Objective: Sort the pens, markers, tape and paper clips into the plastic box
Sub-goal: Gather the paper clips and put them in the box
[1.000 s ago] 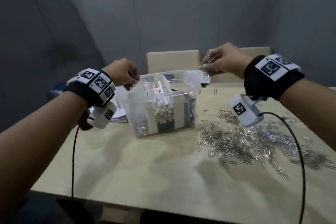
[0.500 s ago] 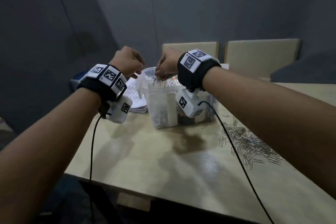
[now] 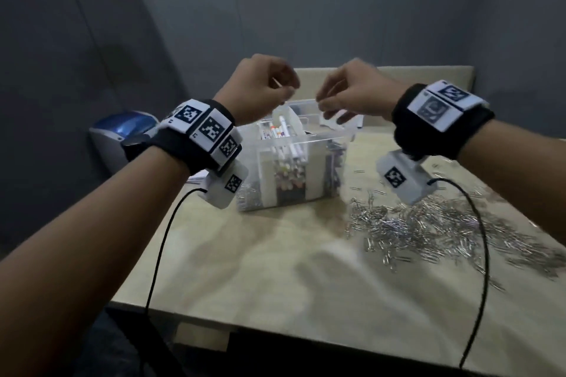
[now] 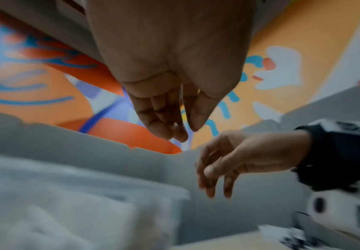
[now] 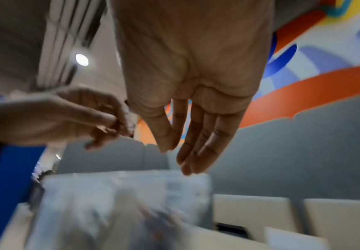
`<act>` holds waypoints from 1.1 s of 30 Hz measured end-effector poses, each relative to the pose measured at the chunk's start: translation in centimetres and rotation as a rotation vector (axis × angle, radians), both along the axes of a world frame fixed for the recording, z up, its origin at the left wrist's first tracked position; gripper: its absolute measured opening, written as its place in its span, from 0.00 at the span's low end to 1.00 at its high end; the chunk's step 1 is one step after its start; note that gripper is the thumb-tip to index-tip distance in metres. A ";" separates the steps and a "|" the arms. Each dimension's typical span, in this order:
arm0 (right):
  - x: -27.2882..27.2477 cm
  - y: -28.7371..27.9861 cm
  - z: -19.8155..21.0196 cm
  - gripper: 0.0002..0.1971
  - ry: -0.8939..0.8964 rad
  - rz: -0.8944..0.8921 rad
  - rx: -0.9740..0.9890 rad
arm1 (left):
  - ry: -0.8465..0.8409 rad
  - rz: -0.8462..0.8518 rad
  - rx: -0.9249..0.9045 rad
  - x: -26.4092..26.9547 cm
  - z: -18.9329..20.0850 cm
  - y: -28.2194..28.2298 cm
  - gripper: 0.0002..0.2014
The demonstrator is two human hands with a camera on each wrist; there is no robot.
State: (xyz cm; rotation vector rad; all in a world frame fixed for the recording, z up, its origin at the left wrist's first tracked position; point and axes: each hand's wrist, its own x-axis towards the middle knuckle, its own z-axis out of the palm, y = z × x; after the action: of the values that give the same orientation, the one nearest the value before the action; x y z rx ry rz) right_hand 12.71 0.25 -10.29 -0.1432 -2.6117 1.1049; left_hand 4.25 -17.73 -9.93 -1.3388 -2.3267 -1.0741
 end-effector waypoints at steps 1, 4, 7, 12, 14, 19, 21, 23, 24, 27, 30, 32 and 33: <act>1.5 2.0 -0.6 0.01 -0.012 -0.030 0.067 | 0.022 -0.066 -0.012 1.3 -0.4 1.3 0.05; 6.7 8.3 -3.7 0.03 -0.225 -0.110 0.243 | 0.029 -0.257 -0.183 4.5 -2.8 5.3 0.04; 12.1 14.0 -8.3 0.14 -0.532 -0.196 0.445 | 0.016 -0.346 -0.479 6.9 -7.0 9.2 0.08; 17.5 19.3 -14.1 0.48 -0.752 -0.261 0.589 | 0.075 -0.314 -0.873 9.0 -14.3 14.1 0.32; 17.8 20.0 -15.8 0.59 -0.715 -0.203 0.532 | 0.116 -0.314 -0.958 9.8 -15.8 15.2 0.40; 16.1 18.8 -16.8 0.60 -0.661 -0.068 0.498 | 0.146 -0.304 -0.923 10.1 -16.2 17.0 0.33; 15.6 17.6 -16.7 0.52 -0.653 -0.045 0.534 | 0.166 -0.310 -0.857 10.1 -16.2 17.5 0.24; 15.2 16.6 -16.8 0.40 -0.594 -0.043 0.596 | 0.153 -0.307 -0.826 10.0 -16.2 17.6 0.18; 15.0 16.2 -16.8 0.34 -0.546 -0.048 0.634 | 0.143 -0.302 -0.820 9.8 -16.3 17.7 0.17; 14.7 15.3 -16.6 0.19 -0.450 -0.089 0.696 | 0.093 -0.256 -0.801 9.1 -16.3 17.5 0.17; 14.5 14.8 -16.4 0.13 -0.443 -0.166 0.743 | 0.061 -0.209 -0.759 8.6 -16.2 17.2 0.17; 14.3 14.7 -16.4 0.16 -0.429 -0.208 0.768 | 0.059 -0.196 -0.691 8.4 -16.1 17.0 0.16; 14.3 14.8 -16.3 0.19 -0.422 -0.230 0.765 | 0.058 -0.193 -0.649 8.3 -16.1 17.0 0.15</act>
State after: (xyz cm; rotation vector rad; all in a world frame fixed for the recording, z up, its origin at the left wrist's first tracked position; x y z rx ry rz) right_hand 26.99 15.02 -26.59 -0.5262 -3.0741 -0.0527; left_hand 12.51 -0.70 -26.06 -1.8028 -2.6552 -0.2964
